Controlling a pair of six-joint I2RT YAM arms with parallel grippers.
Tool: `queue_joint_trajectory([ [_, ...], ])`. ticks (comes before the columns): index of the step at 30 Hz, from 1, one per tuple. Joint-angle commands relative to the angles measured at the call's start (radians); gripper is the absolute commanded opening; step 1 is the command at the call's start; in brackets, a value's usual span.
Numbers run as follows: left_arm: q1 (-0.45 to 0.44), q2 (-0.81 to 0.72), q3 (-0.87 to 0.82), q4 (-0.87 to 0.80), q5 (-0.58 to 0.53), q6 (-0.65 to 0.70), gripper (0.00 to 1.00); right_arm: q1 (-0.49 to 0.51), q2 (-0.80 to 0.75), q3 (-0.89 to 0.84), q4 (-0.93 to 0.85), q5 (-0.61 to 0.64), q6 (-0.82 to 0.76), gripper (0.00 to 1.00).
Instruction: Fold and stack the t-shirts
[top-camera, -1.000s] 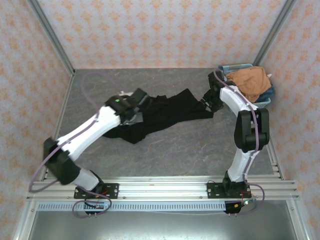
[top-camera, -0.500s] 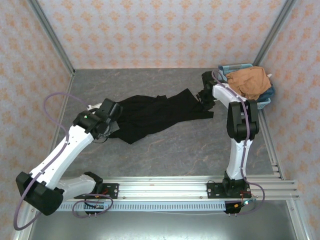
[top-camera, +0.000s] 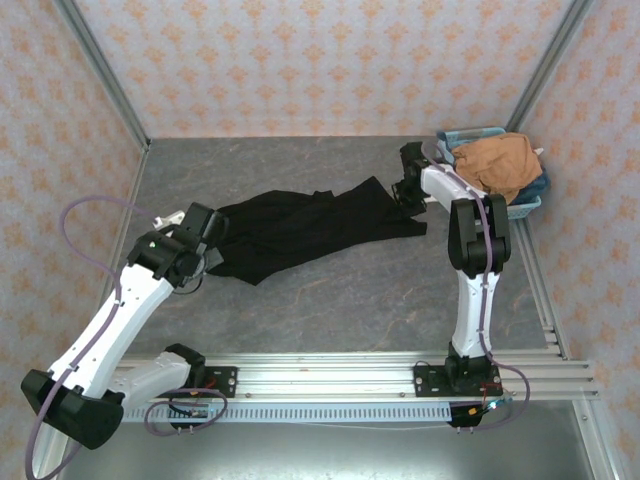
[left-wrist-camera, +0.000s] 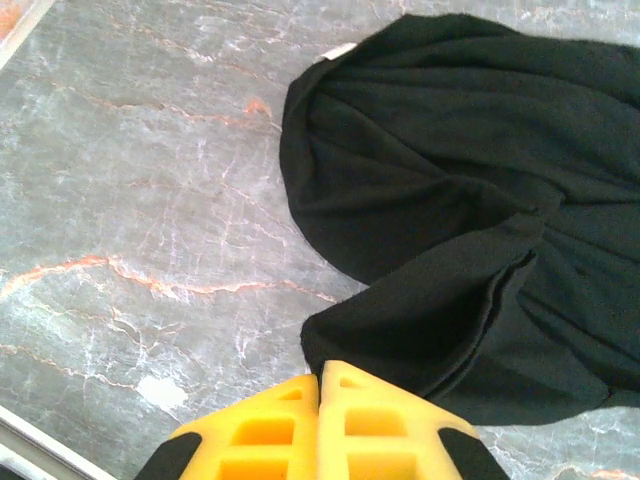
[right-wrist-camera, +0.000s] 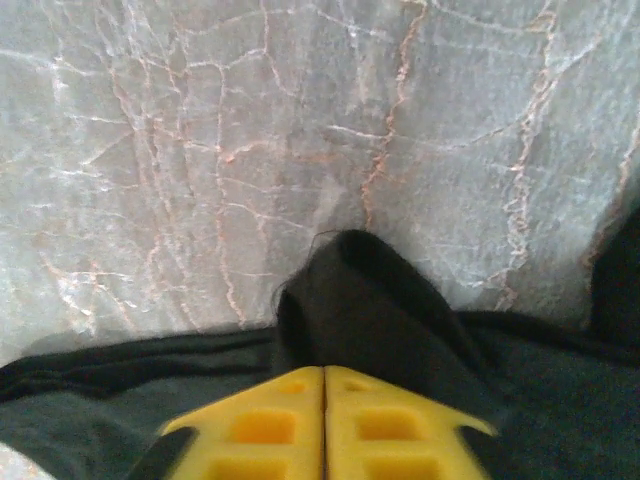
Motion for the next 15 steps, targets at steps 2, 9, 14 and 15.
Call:
queue_joint_trajectory([
  [2,0.065,0.040,0.083,0.005,-0.042,0.025,0.00,0.007,-0.025,0.059,-0.052,0.090,-0.067,0.00],
  [9,0.245,0.254,0.281,0.131,0.105,0.078,0.00,0.006,-0.028,0.257,-0.077,0.119,-0.202,0.00],
  [14,0.313,0.419,0.512,0.140,0.145,0.090,0.00,0.007,0.053,0.448,-0.216,0.082,-0.222,0.00],
  [15,0.321,0.436,0.549,0.131,0.132,0.090,0.00,0.008,0.048,0.432,-0.215,0.071,-0.209,0.00],
])
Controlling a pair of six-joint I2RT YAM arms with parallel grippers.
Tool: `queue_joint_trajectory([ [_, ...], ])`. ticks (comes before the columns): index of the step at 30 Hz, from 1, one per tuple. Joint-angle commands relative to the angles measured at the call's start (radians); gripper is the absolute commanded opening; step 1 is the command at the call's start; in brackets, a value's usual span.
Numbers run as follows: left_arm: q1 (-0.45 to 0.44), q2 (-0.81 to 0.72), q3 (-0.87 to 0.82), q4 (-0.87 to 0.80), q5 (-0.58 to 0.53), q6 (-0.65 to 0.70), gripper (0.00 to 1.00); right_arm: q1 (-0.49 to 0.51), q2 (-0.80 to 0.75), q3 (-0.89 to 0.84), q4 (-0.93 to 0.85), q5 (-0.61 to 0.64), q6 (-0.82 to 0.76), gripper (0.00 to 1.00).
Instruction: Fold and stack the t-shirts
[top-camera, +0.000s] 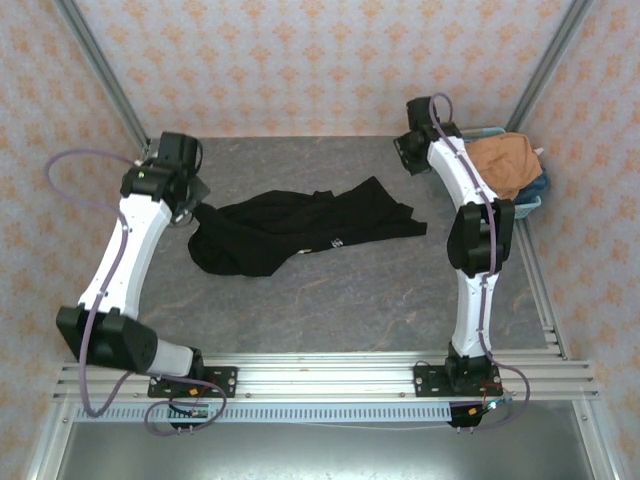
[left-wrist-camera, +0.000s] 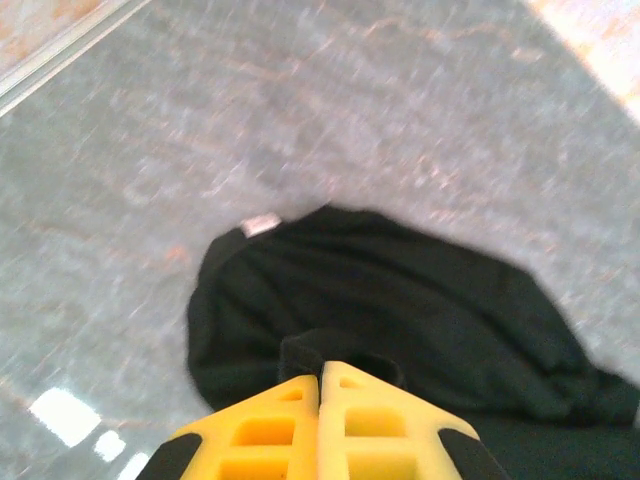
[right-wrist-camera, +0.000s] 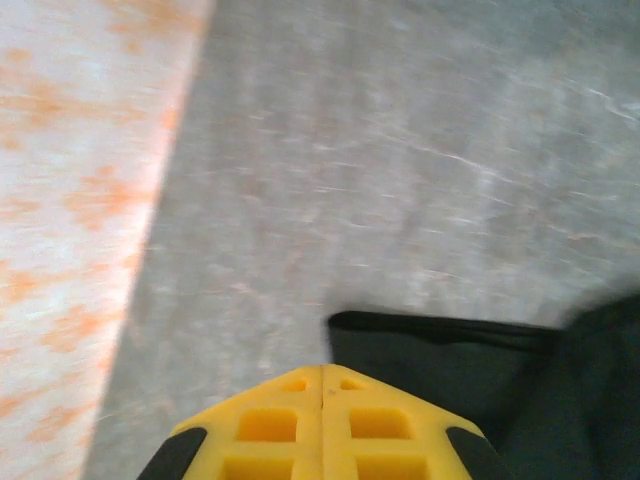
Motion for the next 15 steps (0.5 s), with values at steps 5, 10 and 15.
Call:
queue_joint_trajectory([
  [5,0.081,0.013,0.154,-0.042,-0.091,-0.010,0.00,0.026,-0.013,-0.145,-0.051,-0.025,0.060,0.31],
  [10,0.152,-0.064,0.080,-0.043,-0.091,-0.036,0.00,0.032,-0.007,-0.239,-0.024,-0.040,0.135,0.41],
  [15,0.161,-0.123,0.004,-0.046,-0.086,-0.052,0.00,0.031,0.013,-0.293,0.004,-0.063,0.214,0.46],
])
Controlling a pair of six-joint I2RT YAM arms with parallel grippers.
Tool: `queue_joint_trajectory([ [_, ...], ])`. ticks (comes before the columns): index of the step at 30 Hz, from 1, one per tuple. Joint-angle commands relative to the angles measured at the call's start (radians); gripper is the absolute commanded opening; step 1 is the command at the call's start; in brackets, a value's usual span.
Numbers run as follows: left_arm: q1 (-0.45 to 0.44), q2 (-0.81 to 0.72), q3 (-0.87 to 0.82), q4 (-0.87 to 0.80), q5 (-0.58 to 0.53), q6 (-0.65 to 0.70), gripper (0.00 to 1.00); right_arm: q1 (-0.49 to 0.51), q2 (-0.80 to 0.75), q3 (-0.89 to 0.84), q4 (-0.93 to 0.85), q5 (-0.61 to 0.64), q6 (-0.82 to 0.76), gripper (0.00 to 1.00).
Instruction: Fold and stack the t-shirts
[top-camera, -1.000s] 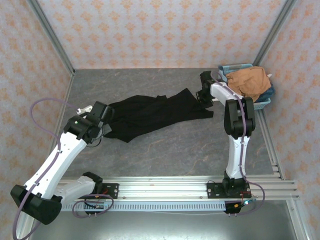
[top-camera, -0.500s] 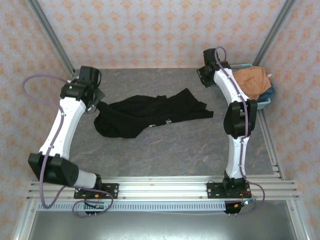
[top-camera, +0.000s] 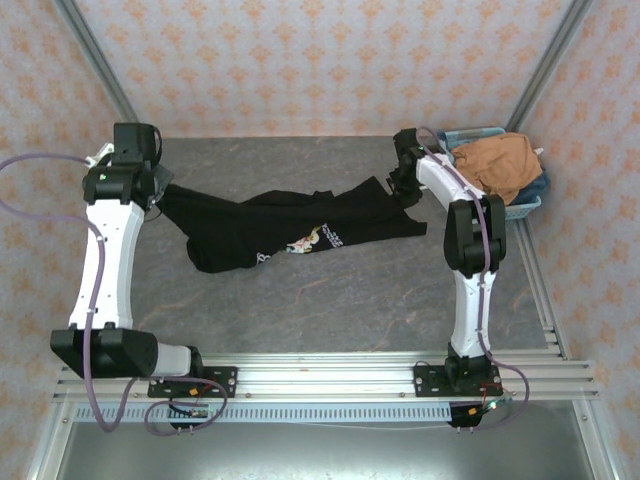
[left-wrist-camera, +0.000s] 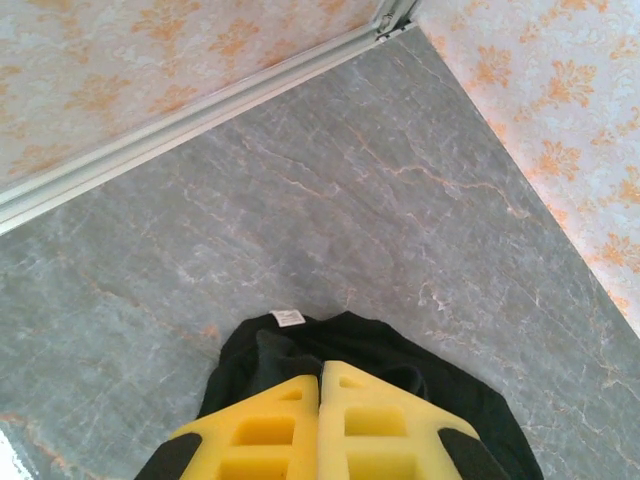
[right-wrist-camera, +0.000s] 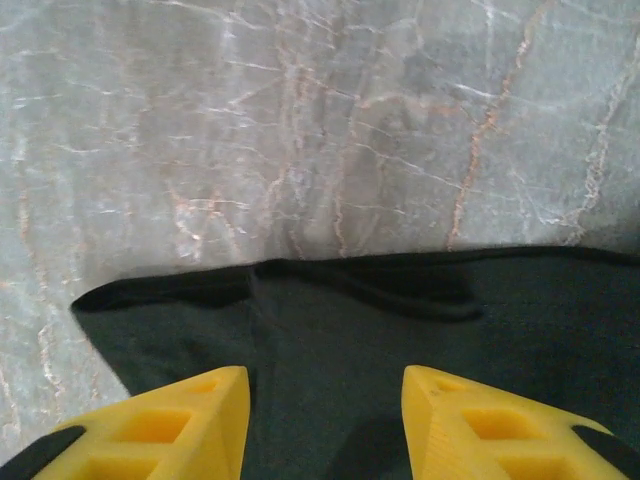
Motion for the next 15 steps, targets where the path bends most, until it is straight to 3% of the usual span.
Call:
queue_joint_trajectory([
  [1,0.002,-0.038,-0.050,-0.031,-0.028,-0.030,0.00,0.000,0.015,-0.017,0.021,-0.016,0.078,0.48],
  [9,0.003,-0.089,-0.128,-0.027,0.003,-0.049,0.00,0.013,-0.041,-0.039,0.008,0.019,0.088,0.56],
  [15,0.002,-0.121,-0.199,-0.008,0.029,-0.059,0.00,0.008,0.068,0.099,-0.047,-0.017,-0.033,0.49],
])
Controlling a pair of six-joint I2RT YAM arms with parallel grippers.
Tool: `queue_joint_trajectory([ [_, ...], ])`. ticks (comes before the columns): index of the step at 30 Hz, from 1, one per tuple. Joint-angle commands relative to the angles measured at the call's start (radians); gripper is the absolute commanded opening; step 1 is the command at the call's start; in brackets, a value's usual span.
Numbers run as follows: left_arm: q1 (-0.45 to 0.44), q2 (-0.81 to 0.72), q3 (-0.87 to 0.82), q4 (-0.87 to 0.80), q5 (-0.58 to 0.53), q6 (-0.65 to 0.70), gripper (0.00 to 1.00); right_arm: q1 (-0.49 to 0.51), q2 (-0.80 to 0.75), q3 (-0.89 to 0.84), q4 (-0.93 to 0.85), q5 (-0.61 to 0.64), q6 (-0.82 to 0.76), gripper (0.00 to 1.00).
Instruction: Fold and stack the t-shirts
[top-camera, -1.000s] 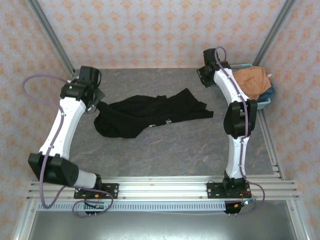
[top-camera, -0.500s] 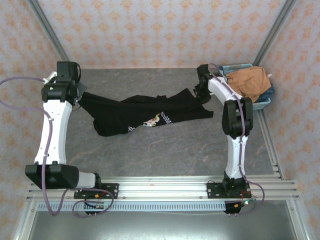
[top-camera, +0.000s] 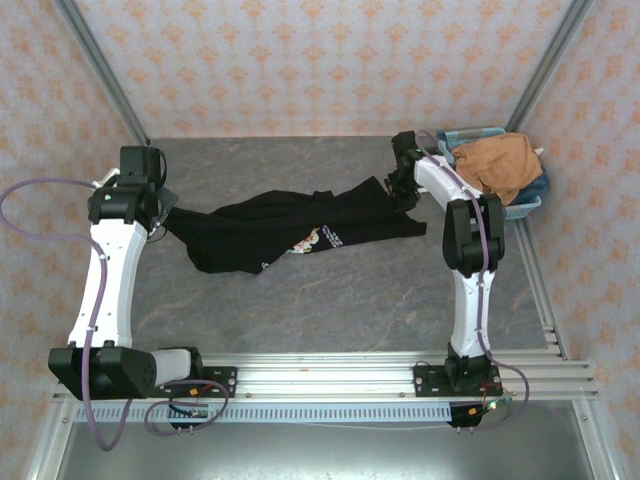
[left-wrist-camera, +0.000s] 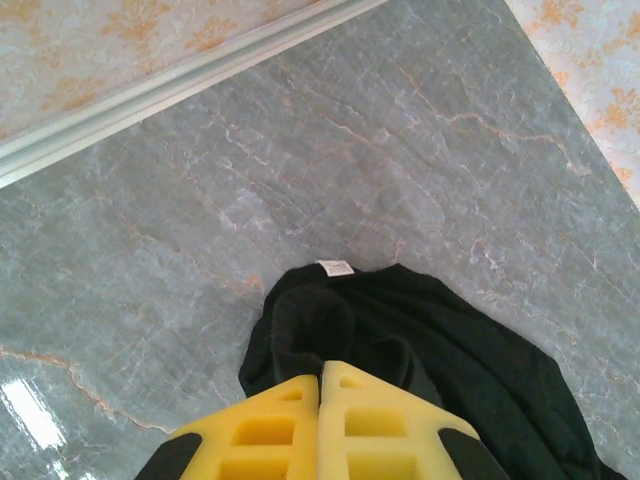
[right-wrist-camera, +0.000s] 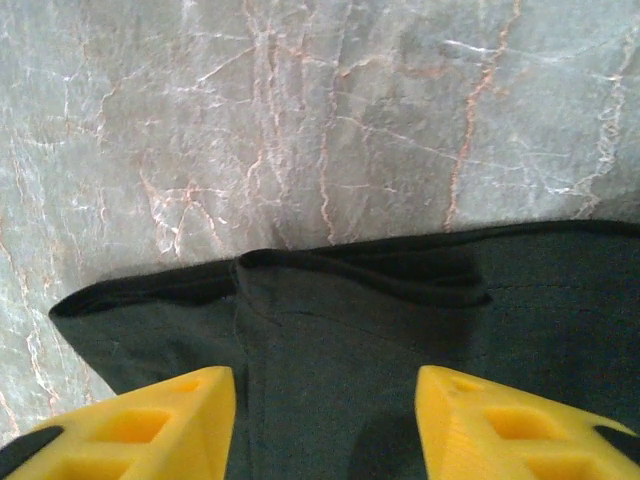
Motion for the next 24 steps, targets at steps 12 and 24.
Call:
queue_joint_trajectory([
  [12,0.003,-0.045,-0.077,0.027,0.038,-0.016,0.00,-0.016,0.158,0.204,-0.091,-0.011,-0.111,0.45],
  [24,0.003,-0.036,-0.085,0.047,0.047,-0.016,0.00,-0.018,0.204,0.223,-0.188,0.060,-0.094,0.41],
])
